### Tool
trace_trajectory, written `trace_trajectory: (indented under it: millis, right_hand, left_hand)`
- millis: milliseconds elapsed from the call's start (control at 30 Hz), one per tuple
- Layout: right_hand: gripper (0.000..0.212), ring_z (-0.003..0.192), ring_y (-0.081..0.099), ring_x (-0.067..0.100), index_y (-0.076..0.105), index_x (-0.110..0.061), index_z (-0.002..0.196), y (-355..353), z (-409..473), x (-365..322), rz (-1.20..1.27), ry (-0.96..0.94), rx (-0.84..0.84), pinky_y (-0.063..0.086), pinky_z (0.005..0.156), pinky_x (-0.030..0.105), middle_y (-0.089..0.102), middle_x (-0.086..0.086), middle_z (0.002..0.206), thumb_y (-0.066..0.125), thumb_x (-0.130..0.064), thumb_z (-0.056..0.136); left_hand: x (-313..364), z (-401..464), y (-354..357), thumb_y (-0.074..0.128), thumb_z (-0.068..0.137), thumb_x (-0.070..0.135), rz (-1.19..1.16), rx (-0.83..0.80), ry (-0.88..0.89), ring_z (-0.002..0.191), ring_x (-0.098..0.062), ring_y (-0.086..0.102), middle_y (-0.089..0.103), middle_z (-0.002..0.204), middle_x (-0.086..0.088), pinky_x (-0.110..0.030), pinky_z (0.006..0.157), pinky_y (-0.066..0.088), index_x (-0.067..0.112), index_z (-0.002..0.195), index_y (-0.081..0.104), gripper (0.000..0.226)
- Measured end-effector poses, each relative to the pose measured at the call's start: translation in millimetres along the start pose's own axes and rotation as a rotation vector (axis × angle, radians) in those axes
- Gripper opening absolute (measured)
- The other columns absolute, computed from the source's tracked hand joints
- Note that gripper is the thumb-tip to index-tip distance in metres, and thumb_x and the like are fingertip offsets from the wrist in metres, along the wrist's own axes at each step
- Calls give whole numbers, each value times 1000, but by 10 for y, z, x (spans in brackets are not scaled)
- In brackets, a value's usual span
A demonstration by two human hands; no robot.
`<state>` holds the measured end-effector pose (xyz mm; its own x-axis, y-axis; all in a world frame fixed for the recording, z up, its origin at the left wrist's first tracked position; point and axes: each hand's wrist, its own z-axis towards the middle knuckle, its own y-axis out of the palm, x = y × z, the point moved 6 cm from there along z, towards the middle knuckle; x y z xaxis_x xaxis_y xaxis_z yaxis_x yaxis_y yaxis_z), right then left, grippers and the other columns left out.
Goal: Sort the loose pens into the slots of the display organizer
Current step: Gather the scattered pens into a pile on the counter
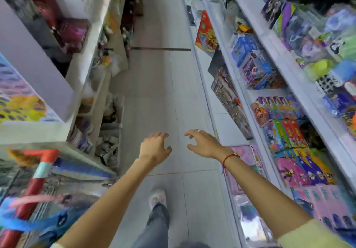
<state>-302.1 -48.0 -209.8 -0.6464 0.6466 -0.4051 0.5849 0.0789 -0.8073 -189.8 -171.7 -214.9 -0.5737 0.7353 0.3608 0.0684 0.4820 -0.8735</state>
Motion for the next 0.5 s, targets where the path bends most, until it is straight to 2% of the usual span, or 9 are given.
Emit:
trace_trajectory:
  millis: [200,500]
  right_hand:
    - [50,119,50,23,42,-17,141,-606,908,49,30,-14,30,40,93,31,49,5,135,56,-28,94]
    - [49,115,52,24,42,-16,140,-1507,2546,433,61,-46,-59,43,91,33,51,5,133,56,-26,94]
  left_hand:
    - [-43,1020,-473,55,90,35,-62,51,2,127,-22,46,49,140,1,-34,100,37,21,139,45,51]
    - [-12,2854,-919,57,92,34,-152,-104,-121,128,-23,48,50,141,1,-33,102,38,23,138,46,49]
